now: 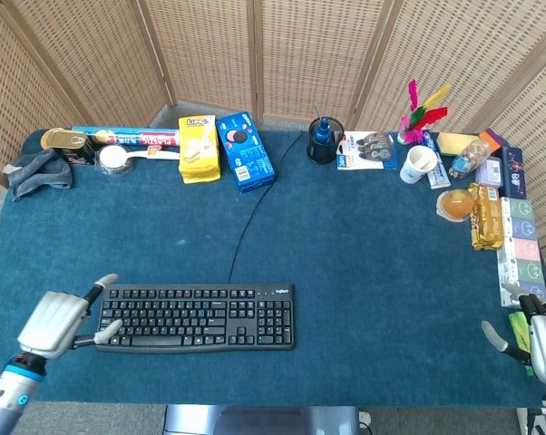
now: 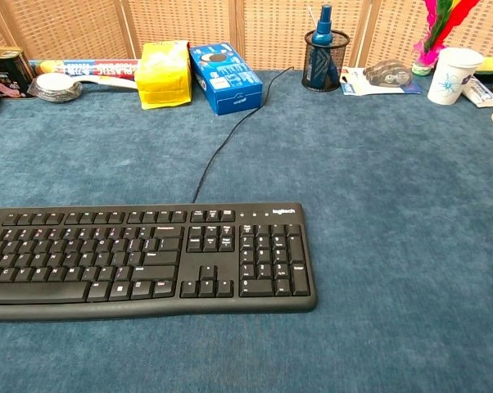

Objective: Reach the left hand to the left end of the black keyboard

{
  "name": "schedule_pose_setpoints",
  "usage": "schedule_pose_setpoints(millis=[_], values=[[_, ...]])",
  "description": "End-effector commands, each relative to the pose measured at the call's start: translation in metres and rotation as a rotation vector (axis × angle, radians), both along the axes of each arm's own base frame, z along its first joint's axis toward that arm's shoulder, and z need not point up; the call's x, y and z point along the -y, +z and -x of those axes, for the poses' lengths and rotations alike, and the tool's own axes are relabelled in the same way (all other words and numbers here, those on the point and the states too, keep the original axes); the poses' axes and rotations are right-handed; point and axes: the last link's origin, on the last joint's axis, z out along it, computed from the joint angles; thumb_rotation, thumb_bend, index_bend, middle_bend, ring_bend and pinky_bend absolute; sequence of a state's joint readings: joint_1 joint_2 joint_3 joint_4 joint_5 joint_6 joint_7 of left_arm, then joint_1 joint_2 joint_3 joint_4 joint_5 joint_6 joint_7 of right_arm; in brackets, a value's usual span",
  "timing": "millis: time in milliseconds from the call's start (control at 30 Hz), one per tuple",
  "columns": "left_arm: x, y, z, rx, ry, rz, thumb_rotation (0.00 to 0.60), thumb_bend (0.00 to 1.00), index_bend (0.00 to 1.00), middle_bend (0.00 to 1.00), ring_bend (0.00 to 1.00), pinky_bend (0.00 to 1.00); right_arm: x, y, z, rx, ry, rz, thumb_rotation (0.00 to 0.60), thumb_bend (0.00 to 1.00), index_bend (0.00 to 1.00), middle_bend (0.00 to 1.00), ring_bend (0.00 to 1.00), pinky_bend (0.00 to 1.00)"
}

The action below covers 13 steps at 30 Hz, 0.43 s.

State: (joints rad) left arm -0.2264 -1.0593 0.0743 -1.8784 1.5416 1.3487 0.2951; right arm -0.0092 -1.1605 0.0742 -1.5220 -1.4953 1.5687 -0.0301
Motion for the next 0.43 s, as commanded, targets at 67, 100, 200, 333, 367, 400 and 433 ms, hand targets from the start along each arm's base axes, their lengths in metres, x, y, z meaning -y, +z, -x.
schedule_pose_setpoints(millis=[67, 100, 200, 333, 367, 400, 433], values=[[0.004, 0.023, 0.008, 0.008, 0.014, -0.136, 0.000, 0.17, 0.17, 0.68, 0.63, 0.62, 0.003, -0.003, -0.002, 0.007, 0.008, -0.008, 0.000, 0.30, 0.22, 0.31, 0.31, 0.29], [0.007, 0.027, 0.012, 0.014, 0.022, -0.163, 0.000, 0.17, 0.18, 0.64, 0.59, 0.58, 0.005, -0.005, -0.002, 0.010, 0.009, -0.012, 0.000, 0.30, 0.22, 0.31, 0.30, 0.29], [0.011, 0.033, 0.020, 0.019, 0.038, -0.210, 0.000, 0.17, 0.19, 0.56, 0.49, 0.49, 0.008, -0.008, -0.004, 0.013, 0.015, -0.020, 0.000, 0.30, 0.22, 0.31, 0.29, 0.28], [0.014, 0.039, 0.028, 0.024, 0.061, -0.254, 0.000, 0.17, 0.20, 0.55, 0.46, 0.45, 0.011, -0.010, -0.007, 0.012, 0.023, -0.025, 0.000, 0.30, 0.22, 0.31, 0.29, 0.28], [0.015, 0.040, 0.030, 0.025, 0.068, -0.260, 0.000, 0.17, 0.21, 0.55, 0.46, 0.44, 0.012, -0.010, -0.007, 0.012, 0.025, -0.026, 0.000, 0.30, 0.22, 0.31, 0.29, 0.28], [0.016, 0.041, 0.032, 0.026, 0.074, -0.265, 0.000, 0.17, 0.21, 0.55, 0.46, 0.44, 0.013, -0.010, -0.008, 0.011, 0.026, -0.027, 0.000, 0.30, 0.22, 0.31, 0.29, 0.28], [0.017, 0.043, 0.034, 0.026, 0.081, -0.272, 0.000, 0.17, 0.21, 0.55, 0.46, 0.44, 0.014, -0.011, -0.008, 0.010, 0.027, -0.029, 0.000, 0.30, 0.21, 0.31, 0.29, 0.28]])
